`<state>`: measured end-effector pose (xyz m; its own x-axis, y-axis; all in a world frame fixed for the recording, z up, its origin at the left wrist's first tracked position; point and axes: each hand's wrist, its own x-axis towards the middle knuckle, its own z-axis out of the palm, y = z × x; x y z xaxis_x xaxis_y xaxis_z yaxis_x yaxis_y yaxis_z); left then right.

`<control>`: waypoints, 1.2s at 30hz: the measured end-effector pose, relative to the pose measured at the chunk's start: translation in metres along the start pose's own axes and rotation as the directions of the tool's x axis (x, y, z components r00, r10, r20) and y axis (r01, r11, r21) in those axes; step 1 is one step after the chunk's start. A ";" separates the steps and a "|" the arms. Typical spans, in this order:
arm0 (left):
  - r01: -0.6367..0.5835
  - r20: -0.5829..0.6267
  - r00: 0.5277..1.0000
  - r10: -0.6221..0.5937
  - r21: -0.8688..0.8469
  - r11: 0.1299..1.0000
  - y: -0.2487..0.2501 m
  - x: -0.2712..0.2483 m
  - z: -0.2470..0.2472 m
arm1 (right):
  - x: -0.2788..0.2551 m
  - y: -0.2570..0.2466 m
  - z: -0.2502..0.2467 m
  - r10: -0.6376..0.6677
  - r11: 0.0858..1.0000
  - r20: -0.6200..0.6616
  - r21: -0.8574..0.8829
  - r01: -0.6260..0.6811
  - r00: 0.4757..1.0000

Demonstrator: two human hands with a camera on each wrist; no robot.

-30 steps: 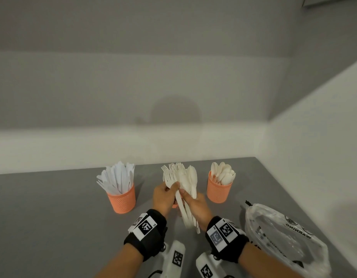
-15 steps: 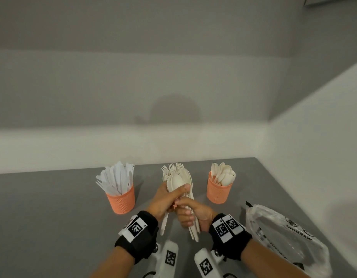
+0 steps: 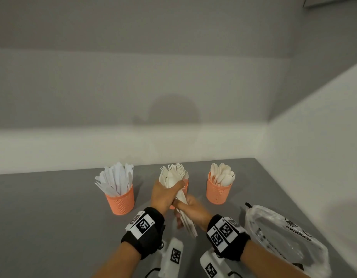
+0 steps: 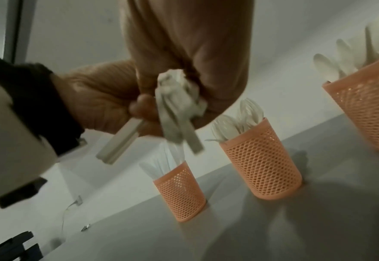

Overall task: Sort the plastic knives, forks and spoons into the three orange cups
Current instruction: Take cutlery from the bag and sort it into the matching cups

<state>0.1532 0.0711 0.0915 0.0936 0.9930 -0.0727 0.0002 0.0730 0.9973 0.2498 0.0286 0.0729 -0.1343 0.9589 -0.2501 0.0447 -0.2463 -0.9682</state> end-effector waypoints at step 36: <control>-0.015 -0.158 0.987 0.037 0.137 0.990 -0.023 -0.002 0.011 | 0.005 0.025 -0.018 -0.110 0.958 -0.168 0.246 0.150 0.980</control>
<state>0.1638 0.0664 0.0685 -0.0650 0.9972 -0.0360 0.1351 0.0445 0.9898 0.2682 0.0297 0.0477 0.0304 0.9901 -0.1370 -0.2209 -0.1270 -0.9670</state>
